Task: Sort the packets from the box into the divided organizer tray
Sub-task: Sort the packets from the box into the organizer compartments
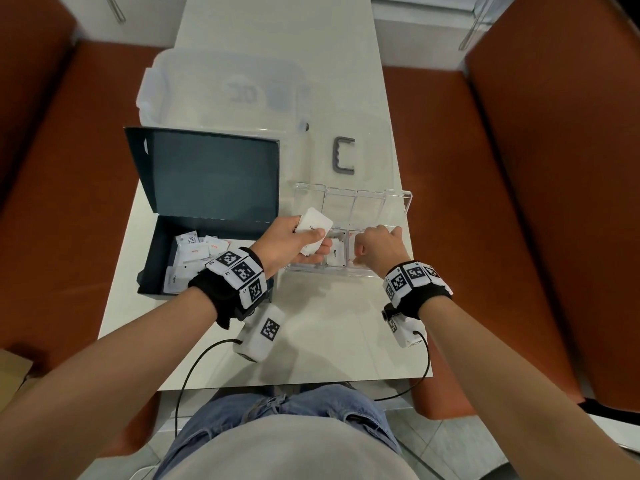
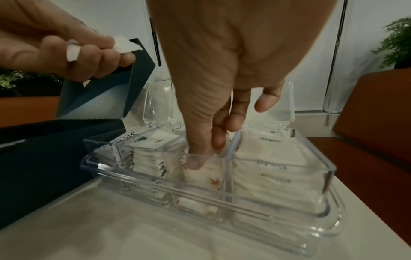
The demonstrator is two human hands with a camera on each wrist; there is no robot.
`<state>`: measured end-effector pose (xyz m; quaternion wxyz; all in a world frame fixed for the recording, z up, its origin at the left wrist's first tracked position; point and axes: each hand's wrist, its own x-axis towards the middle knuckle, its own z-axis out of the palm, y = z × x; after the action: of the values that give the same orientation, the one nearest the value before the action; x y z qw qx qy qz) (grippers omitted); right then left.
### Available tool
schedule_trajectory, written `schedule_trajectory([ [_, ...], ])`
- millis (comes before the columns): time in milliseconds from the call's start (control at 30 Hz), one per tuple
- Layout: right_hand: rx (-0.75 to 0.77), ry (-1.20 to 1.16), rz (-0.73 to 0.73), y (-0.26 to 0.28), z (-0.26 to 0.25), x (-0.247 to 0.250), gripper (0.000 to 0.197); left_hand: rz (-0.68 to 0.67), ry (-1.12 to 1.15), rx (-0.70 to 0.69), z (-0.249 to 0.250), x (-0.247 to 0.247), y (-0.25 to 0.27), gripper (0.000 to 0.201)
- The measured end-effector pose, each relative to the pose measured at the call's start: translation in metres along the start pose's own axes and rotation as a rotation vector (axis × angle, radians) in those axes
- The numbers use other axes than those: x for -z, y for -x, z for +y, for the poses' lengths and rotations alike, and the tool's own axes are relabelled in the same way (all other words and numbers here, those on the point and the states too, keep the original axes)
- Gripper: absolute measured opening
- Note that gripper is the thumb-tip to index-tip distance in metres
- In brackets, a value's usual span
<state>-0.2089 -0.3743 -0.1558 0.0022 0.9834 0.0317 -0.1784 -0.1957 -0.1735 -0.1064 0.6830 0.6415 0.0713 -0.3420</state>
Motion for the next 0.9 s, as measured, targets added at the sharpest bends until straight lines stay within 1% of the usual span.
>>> schedule_trajectory([
  [200, 0.042, 0.034, -0.032, -0.001, -0.003, 0.003, 0.012, 0.005, -0.017, 0.002, 0.003, 0.000, 0.001, 0.004],
  [333, 0.041, 0.014, -0.045, 0.000, -0.002, 0.006, 0.015, 0.004, -0.008, 0.006, 0.005, -0.002, 0.001, 0.003],
  [433, 0.017, -0.059, -0.029, 0.004, 0.006, 0.011, 0.015, -0.008, 0.030, 0.020, 0.006, -0.002, 0.002, 0.011],
  [500, -0.018, -0.145, 0.029, 0.007, 0.012, 0.016, 0.011, -0.020, 0.084, 0.036, 0.008, -0.003, 0.003, 0.016],
  [600, -0.094, -0.365, 0.136, 0.014, 0.018, 0.030, 0.010, -0.023, 0.223, 0.095, 0.012, -0.004, 0.003, 0.022],
  [667, -0.098, -0.545, 0.202, 0.018, 0.017, 0.040, 0.007, -0.035, 0.291, 0.119, 0.015, -0.005, 0.003, 0.029],
  [733, -0.069, -0.718, 0.273, 0.023, 0.011, 0.049, 0.003, -0.055, 0.295, 0.111, 0.016, -0.006, 0.004, 0.032],
  [800, -0.036, -0.830, 0.302, 0.026, 0.000, 0.058, 0.013, -0.073, 0.262, 0.083, 0.015, -0.008, 0.004, 0.032],
  [900, -0.020, -0.943, 0.238, 0.025, -0.014, 0.065, 0.027, -0.100, 0.217, 0.026, 0.012, -0.009, 0.002, 0.031],
])
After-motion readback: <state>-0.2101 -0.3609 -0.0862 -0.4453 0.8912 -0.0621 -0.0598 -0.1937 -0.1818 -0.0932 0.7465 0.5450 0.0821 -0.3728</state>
